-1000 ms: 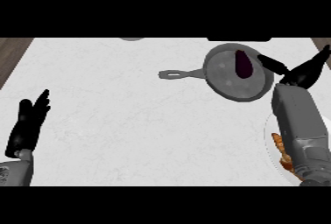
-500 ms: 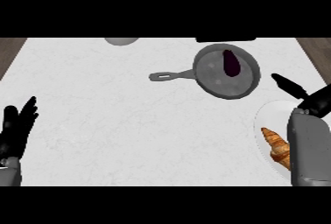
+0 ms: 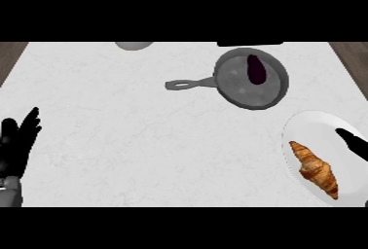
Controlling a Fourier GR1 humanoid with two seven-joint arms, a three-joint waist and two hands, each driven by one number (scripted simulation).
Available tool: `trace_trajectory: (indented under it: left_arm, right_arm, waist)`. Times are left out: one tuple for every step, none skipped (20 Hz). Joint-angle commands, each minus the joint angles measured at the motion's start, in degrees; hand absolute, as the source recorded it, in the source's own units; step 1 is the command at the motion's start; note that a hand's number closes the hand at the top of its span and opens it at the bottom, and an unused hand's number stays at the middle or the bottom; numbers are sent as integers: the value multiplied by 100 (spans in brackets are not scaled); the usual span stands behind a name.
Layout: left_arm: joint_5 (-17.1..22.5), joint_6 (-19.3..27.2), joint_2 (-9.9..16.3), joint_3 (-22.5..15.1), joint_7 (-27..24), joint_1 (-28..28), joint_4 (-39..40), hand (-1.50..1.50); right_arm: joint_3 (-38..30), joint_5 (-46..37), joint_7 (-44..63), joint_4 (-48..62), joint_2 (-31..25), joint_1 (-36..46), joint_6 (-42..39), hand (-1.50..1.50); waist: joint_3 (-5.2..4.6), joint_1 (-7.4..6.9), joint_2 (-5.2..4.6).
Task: Pick the eggplant from the plate and place it in the pan
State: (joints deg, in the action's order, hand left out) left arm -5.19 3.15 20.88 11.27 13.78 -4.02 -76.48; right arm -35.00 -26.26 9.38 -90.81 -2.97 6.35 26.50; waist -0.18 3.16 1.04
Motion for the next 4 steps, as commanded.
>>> trace_trajectory:
  left_arm:
    - [-86, 65, -114, -135, 264, -266, -62, 0]
    - [255, -293, 148, 167, 41, 156, -242, 0]
    - [1, -108, 68, -32, 340, -341, -81, 0]
    - [-3, -69, -90, -18, -224, -12, 115, 0]
  right_arm:
    - [-34, 432, 313, -1656, 150, -1334, -757, -150]
    - [-91, 536, 362, -2047, 209, -1629, -859, -150]
    - [-100, 506, 721, -2427, 132, -1726, -1006, -150]
    - [212, 912, 459, -2690, 287, -2343, -837, -150]
  waist:
    - [10, -92, -56]
    - [10, -153, -45]
    - [10, -144, -71]
    - [9, -115, -63]
